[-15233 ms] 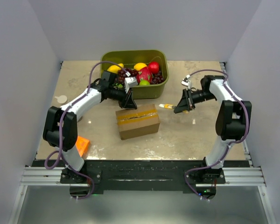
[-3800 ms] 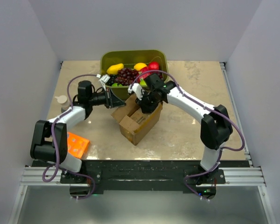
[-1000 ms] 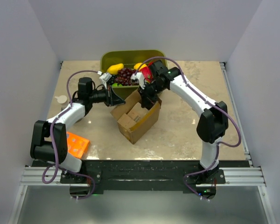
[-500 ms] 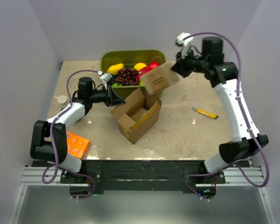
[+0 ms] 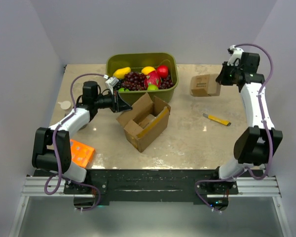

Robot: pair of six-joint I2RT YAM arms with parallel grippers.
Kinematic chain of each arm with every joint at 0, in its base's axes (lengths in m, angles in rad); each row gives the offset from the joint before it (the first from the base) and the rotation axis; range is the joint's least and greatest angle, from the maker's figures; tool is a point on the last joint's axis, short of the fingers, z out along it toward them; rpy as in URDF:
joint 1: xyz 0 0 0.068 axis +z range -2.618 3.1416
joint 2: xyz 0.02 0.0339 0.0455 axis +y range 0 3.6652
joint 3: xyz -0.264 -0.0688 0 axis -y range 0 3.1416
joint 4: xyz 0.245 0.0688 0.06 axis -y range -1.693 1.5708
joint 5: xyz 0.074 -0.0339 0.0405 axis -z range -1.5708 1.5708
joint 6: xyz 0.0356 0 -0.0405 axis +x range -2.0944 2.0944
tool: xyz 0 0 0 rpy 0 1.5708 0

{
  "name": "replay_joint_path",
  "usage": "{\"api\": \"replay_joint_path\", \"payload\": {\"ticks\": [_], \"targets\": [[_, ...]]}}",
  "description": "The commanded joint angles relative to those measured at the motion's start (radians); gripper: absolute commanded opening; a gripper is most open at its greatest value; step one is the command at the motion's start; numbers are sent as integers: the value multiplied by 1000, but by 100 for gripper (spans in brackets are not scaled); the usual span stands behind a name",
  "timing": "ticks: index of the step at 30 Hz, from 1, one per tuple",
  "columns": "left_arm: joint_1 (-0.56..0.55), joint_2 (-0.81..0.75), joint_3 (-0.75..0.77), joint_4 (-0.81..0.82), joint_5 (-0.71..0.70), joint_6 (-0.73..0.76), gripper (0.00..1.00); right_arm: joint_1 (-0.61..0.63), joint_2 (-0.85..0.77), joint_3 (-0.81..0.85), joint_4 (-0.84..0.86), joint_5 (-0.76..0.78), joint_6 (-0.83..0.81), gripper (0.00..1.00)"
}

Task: Unpack the express box

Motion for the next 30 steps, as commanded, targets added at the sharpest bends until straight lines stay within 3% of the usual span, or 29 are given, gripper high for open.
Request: {"api": "replay_joint_path", "payload": {"ticks": [1,3,5,9,11,13,15,18,22,25,30], "targets": [[3,-5,40,-10,47,34,0,8,97,18,104,-15,37,6],[3,-9,43,1,81,27,0,8,134,58,91,-9,37,28],[1,-15,41,32,119,4,0,8,145,127,69,22,7,41],[-5,-26,27,104,165,-47,0,75,116,214,63,-30,-15,50],[-9,-32,14,131,172,-75,0,155,73,235,61,-77,-90,50],[-9,-37,0,157,175,-107,0,361,41,227,48,-102,-165,48],[-9,-42,-12,190,178,-137,0,528,9,202,52,-137,-176,42],[-9,-49,-25,233,178,-185,0,673,-10,92,71,-167,-151,35],[-9,-66,-31,256,176,-226,0,784,-63,-67,44,-184,-306,21],[-9,-77,-54,282,176,-248,0,841,-122,-193,11,-153,-412,19],[-9,-101,-97,366,166,-303,0,848,-189,-324,-49,-75,-449,17]]}}
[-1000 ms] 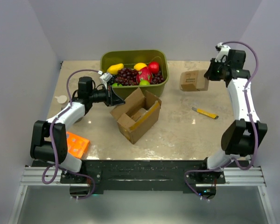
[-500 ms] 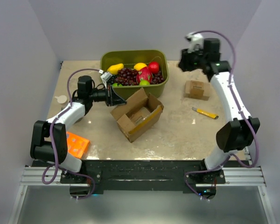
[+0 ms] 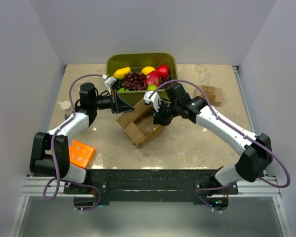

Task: Unpack the express box

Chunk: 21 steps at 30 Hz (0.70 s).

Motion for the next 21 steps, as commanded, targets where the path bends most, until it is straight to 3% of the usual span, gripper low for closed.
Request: {"api": "replay_joint_path", "payload": {"ticks": [1,7,14,19,21], "targets": [[-5,-48,-31,122,19,-72,0,8,-102,-72,-74,83,-102,16],[-8,-27,-42,145,6,-74,0,11,-124,-101,-80,127,-90,15],[-31,-2,-46,155,6,-84,0,11,34,-51,42,158,-24,23],[-34,-4,-22,-22,-76,-14,0,13,138,-14,89,259,54,24],[-32,-4,-22,-54,-86,9,0,13,164,-20,95,285,69,30]]}}
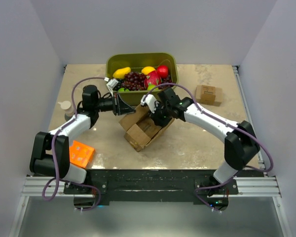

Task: Unpack the express box

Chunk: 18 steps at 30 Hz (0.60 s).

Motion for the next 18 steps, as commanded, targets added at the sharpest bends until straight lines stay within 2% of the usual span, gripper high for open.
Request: {"api": "replay_joint_path", "payload": {"ticks": [1,2,6,11,13,18], "targets": [[-3,5,17,-91,-36,58,0,3,31,36,49,108,68,33],[-3,8,17,-91,-42,59,0,5,36,32,49,125,76,40],[3,50,55,-201,-70,142,0,3,62,12,53,158,108,51],[16,137,110,-345,-128,234,0,3,123,12,53,159,124,55],[19,159,123,-353,-124,242,0,0,137,-1,50,150,134,58],[19,186,150,-369,-107,246,0,-20,180,-59,52,51,208,58]]}}
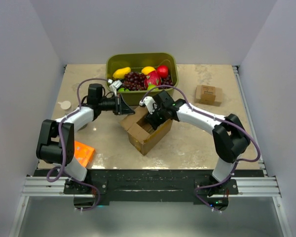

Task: Unpack the express box

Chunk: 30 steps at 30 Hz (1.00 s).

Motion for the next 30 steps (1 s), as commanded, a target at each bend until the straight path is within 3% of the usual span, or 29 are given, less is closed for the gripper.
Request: {"api": "replay_joint_path", "payload": {"ticks": [1,7,10,11,12,17,23,30], "targets": [[5,27,39,-74,-20,68,0,-30,38,-60,5,-74,85,56],[5,23,37,-76,-8,79,0,-79,100,-77,33,-149,91,40],[5,26,39,-68,-6,74,0,-84,101,-45,19,-198,50,22],[5,26,42,-63,-5,71,0,-84,94,-21,12,-200,39,2],[5,27,43,-62,-6,69,0,-84,84,-7,7,-193,18,0],[5,33,57,-50,-6,59,0,-82,-23,104,-39,-112,-46,0],[5,38,79,-53,-12,60,0,-56,-161,185,-65,-127,-87,0],[5,18,85,-47,-5,57,0,-39,-213,150,-114,-167,-110,0]]}}
